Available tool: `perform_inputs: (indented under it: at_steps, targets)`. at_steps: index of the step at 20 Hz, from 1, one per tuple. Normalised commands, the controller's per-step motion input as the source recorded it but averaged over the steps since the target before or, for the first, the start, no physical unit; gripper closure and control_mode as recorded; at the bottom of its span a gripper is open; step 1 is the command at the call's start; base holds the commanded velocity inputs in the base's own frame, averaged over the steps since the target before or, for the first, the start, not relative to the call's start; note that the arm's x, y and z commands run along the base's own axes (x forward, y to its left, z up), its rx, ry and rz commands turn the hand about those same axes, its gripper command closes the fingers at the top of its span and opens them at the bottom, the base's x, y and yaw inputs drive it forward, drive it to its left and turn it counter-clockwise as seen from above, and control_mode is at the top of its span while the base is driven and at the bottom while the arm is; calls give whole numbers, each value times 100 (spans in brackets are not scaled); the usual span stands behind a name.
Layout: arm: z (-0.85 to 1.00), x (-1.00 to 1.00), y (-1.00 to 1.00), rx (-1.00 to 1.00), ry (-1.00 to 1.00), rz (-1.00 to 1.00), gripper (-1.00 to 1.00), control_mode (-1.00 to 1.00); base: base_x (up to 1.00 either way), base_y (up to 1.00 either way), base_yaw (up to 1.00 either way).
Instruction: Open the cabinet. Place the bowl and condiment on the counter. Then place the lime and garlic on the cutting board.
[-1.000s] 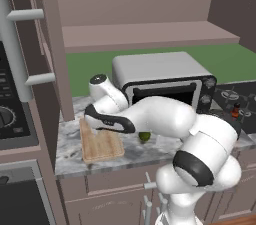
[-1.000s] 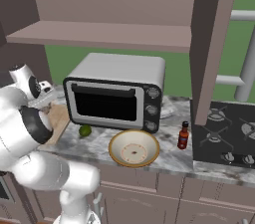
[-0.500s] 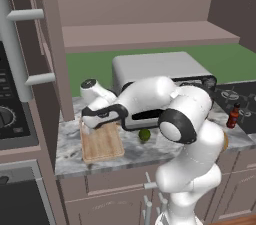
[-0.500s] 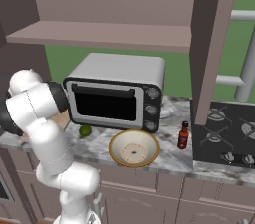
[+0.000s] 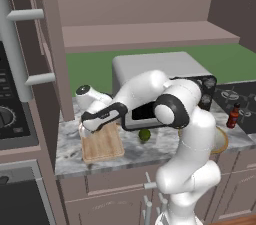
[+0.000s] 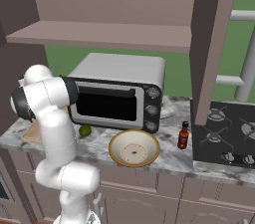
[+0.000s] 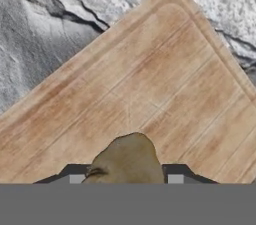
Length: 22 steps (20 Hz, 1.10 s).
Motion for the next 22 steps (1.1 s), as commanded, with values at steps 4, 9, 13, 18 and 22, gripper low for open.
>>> perform_inputs:
  at_steps: [4, 9, 13, 18, 22]
  targets:
    - [2, -4, 0, 0, -4, -1, -100, -100, 0, 0, 0]
    - [18, -33, -8, 0, -10, -3, -100, -100, 0, 0, 0]
    - [40, -83, -22, 0, -12, -8, -100, -100, 0, 0, 0]
    - [60, -100, -45, 4, -10, -12, -100, -100, 0, 0, 0]
    - [85, -82, -52, 6, -3, -15, -100, -100, 0, 0, 0]
